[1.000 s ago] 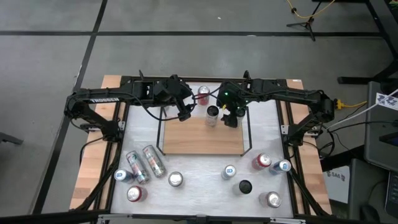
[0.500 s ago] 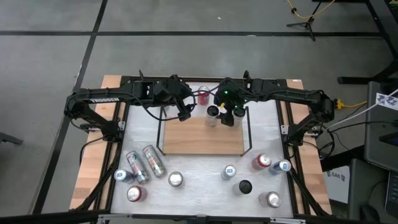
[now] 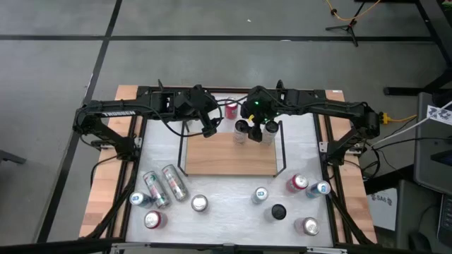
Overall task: Place canned beverage on shelf
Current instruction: Adjust the soda cans on the shelf
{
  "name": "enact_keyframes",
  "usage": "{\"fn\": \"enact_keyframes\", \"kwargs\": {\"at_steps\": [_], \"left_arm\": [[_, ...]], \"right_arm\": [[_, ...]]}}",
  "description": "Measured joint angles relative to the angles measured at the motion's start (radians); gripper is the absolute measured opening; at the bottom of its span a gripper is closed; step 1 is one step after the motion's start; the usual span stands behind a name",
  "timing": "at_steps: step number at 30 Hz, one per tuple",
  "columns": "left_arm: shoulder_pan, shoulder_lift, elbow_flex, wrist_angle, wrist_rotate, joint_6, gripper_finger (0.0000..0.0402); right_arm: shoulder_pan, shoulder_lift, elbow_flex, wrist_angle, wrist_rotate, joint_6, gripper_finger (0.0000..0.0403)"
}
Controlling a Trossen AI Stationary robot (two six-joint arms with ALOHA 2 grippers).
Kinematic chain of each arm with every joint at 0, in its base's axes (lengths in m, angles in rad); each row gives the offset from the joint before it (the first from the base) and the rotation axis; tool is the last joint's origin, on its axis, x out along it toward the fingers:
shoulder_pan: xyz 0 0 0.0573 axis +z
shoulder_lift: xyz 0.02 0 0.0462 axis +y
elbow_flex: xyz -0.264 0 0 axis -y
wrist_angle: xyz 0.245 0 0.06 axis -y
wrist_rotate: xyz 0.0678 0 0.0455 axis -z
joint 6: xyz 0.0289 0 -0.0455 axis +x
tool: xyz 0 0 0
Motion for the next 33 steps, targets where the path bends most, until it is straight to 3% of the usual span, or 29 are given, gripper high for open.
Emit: {"fn": "enact_keyframes", "kwargs": {"at_steps": [26, 33], "left_arm": [[0.0, 0.0, 0.0, 0.0, 0.0, 0.001, 0.0314], [0.0, 0.0, 0.0, 0.0, 0.0, 0.002, 0.0314]], "right_arm": [[0.001, 0.035, -0.001, 0.085, -0.002, 0.0, 0.0299], [0.001, 0.057, -0.001, 0.07, -0.047, 0.013, 0.0299]]}}
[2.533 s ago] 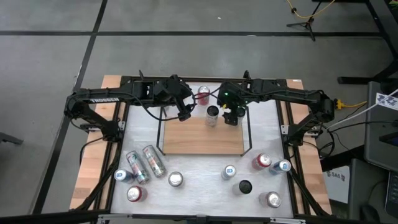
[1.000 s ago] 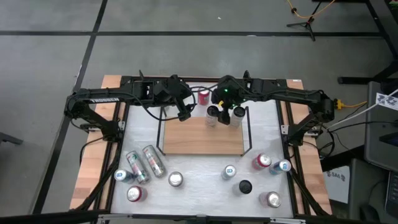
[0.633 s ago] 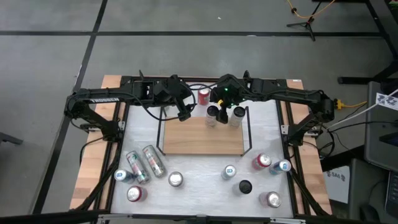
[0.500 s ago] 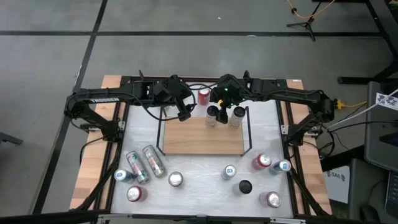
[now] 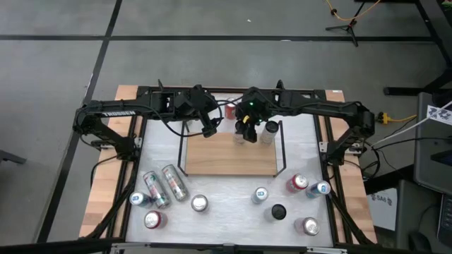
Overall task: Place canned beverage on shelf
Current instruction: Adjust the soda cans on the shelf
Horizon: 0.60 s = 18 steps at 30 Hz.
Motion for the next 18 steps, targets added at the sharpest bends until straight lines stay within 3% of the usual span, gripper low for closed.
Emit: {"fn": "enact_keyframes", "kwargs": {"at_steps": [18], "left_arm": [[0.0, 0.0, 0.0, 0.0, 0.0, 0.0, 0.0314]], "right_arm": [[0.0, 0.016, 0.0, -0.052, 0.02, 0.002, 0.0299]]}}
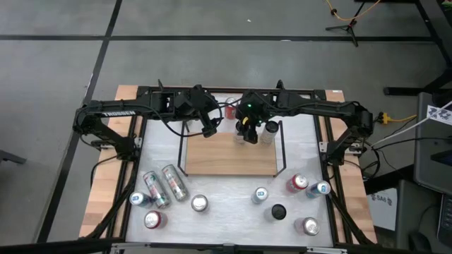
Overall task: Place canned beverage on shelf
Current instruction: Adjust the soda cans on the shelf
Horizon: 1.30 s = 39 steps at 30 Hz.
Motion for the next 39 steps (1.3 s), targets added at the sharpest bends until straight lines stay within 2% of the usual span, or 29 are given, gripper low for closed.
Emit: {"fn": "enact_keyframes", "kwargs": {"at_steps": [11, 20, 28, 39], "left_arm": [[0.0, 0.0, 0.0, 0.0, 0.0, 0.0, 0.0314], [0.0, 0.0, 0.0, 0.0, 0.0, -0.001, 0.0314], [0.0, 0.0, 0.0, 0.0, 0.0, -0.001, 0.0314], [0.0, 0.0, 0.0, 0.0, 0.0, 0.0, 0.0314]], "right_arm": [[0.0, 0.0, 0.0, -0.001, 0.0, 0.0, 0.0297], [-0.001, -0.002, 0.0, -0.016, -0.001, 0.0, 0.0248], [-0.001, -0.004, 0.002, -0.053, -0.003, -0.035, 0.0267], [-0.001, -0.01, 0.019, -0.147, -0.007, -0.123, 0.0259]]}}
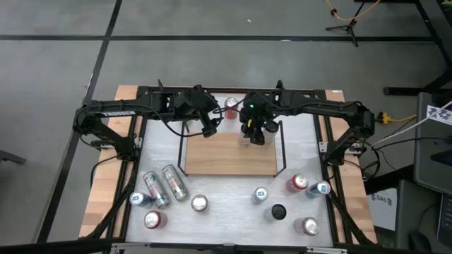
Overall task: Place canned beverage on shelf
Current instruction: Adjust the soda cans on the shelf
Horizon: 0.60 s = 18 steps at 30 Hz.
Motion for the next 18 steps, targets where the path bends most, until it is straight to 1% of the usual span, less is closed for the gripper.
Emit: {"fn": "enact_keyframes", "kwargs": {"at_steps": [8, 14, 18], "left_arm": [[0.0, 0.0, 0.0, 0.0, 0.0, 0.0, 0.0314], [0.0, 0.0, 0.0, 0.0, 0.0, 0.0, 0.0314], [0.0, 0.0, 0.0, 0.0, 0.0, 0.0, 0.0314]], "right_arm": [[0.0, 0.004, 0.046, -0.128, 0.014, -0.089, 0.0263], [0.0, 0.002, 0.049, -0.169, 0.036, -0.164, 0.0264], [0.0, 0.002, 0.049, -0.172, 0.037, -0.174, 0.0264]]}}
